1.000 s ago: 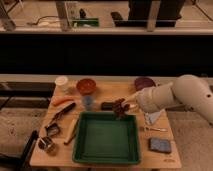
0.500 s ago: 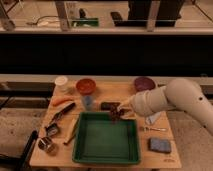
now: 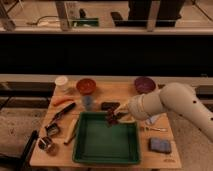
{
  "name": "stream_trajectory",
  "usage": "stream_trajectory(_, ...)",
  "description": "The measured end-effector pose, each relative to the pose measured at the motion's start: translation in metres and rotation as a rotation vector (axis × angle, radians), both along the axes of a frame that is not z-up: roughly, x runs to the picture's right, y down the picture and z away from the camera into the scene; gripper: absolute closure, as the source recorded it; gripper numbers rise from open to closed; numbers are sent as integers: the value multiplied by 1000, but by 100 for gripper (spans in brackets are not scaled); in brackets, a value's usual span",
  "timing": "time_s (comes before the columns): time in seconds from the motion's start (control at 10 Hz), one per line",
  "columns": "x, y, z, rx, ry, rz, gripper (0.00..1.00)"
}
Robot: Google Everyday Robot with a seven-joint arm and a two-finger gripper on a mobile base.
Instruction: Place grapes in tray
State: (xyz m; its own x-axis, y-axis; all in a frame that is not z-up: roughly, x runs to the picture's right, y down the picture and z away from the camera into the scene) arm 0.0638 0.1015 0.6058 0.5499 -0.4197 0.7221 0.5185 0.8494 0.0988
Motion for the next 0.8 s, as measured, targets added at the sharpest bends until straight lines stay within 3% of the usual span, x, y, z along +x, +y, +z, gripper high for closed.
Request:
stream_trajectory(0.4, -13, 1, 2, -5, -38, -38, 47)
stream_trajectory(0.5, -19, 0, 2, -6, -53, -49, 32)
stream_trajectory(0.7, -23, -2, -1, -4, -65, -59, 21)
stream_trajectory(0.8, -25, -2, -2, -4, -72, -61, 20)
